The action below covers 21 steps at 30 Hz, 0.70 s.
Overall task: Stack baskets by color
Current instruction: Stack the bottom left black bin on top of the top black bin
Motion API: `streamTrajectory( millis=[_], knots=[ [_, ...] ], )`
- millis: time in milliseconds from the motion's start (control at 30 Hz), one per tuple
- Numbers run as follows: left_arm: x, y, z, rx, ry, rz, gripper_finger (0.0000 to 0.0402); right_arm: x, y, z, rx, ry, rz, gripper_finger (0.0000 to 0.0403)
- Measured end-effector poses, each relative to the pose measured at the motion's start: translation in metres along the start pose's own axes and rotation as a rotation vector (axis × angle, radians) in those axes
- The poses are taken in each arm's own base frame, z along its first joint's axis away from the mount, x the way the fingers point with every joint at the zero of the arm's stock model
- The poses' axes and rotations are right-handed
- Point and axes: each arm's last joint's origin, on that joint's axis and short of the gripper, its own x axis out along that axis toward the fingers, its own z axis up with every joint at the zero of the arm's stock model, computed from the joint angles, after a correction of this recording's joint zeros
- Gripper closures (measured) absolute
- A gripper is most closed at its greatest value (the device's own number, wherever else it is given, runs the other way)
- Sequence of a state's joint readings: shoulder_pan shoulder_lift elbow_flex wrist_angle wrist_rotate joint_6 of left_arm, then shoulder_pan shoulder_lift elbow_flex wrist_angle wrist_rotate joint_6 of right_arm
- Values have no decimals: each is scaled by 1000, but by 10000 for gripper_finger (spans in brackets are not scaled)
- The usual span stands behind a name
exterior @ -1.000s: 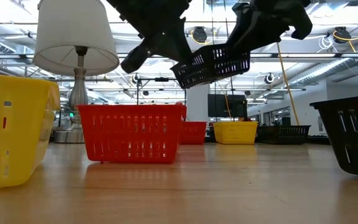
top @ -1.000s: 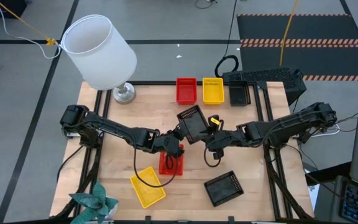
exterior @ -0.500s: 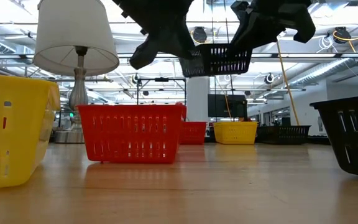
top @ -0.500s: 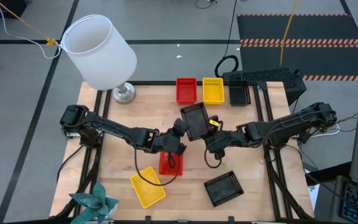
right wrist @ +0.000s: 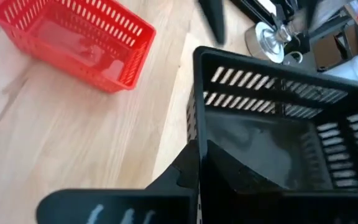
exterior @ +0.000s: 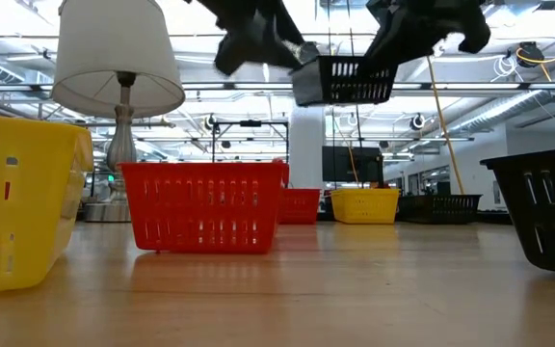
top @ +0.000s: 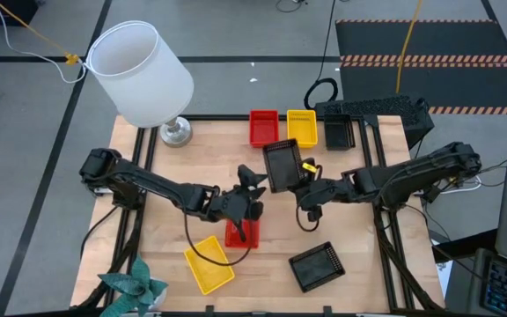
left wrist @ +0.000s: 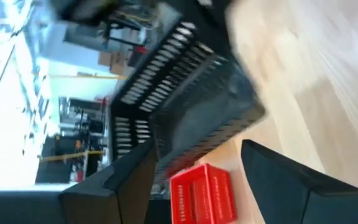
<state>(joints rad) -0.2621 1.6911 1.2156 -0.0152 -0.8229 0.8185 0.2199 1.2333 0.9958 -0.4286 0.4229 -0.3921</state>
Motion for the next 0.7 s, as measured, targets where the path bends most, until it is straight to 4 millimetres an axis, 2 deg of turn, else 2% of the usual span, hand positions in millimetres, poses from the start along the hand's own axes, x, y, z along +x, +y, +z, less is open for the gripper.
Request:
streamTrajectory(
  millis=[167,333,533,700],
  knots=[
    [-15,21,-1,-219,-30,32,168,-15,-4,-5,29,4,6,398],
    [-28,39,-12,-403,-17,4,190,-32,-9,-13,53,11,9,398],
    [-33,45,-28,-491,40,-90,222,-55,-16,-25,107,24,-11,397],
    [-27,45,-37,-540,76,-148,243,-74,-23,-38,129,54,-86,397]
  ],
)
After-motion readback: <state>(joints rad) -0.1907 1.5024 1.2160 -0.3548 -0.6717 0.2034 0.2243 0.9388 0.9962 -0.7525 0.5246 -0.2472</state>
